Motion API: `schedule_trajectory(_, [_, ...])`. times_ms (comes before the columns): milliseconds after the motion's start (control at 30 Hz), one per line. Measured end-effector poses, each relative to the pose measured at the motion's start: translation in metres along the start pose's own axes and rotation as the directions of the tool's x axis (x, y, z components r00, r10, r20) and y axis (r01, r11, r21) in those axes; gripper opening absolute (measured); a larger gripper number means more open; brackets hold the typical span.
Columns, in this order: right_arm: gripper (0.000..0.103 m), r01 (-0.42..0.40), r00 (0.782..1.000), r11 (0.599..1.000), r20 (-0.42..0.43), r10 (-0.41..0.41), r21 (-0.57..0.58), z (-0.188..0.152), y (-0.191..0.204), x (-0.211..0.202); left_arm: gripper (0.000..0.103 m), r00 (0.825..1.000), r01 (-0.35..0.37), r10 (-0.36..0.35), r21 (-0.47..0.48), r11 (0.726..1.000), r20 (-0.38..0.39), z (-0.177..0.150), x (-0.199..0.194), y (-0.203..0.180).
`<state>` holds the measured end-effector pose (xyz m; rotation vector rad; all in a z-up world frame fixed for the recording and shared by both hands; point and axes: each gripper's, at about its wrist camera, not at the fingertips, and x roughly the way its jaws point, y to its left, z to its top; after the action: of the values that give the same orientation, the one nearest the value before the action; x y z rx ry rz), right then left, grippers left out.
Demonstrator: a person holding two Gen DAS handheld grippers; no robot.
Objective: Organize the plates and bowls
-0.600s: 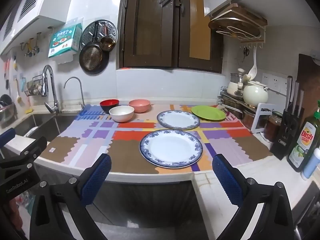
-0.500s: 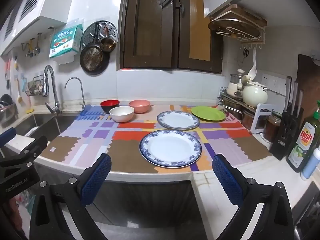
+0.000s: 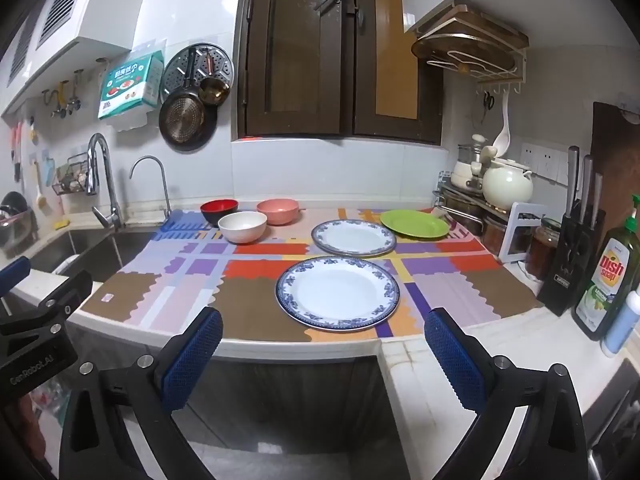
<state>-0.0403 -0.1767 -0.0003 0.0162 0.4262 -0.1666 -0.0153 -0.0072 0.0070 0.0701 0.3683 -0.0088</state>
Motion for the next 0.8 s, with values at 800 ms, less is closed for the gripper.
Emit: schedule_trajectory(800, [0.102,0.001,1.000,1.000,0.007,-0.001,-0.003,-0.0007,-0.0020,-0.0023,0.103,1.000,0.002,-0.002,0.005,1.000,0.005,0.0016,-0.0032,0.0006])
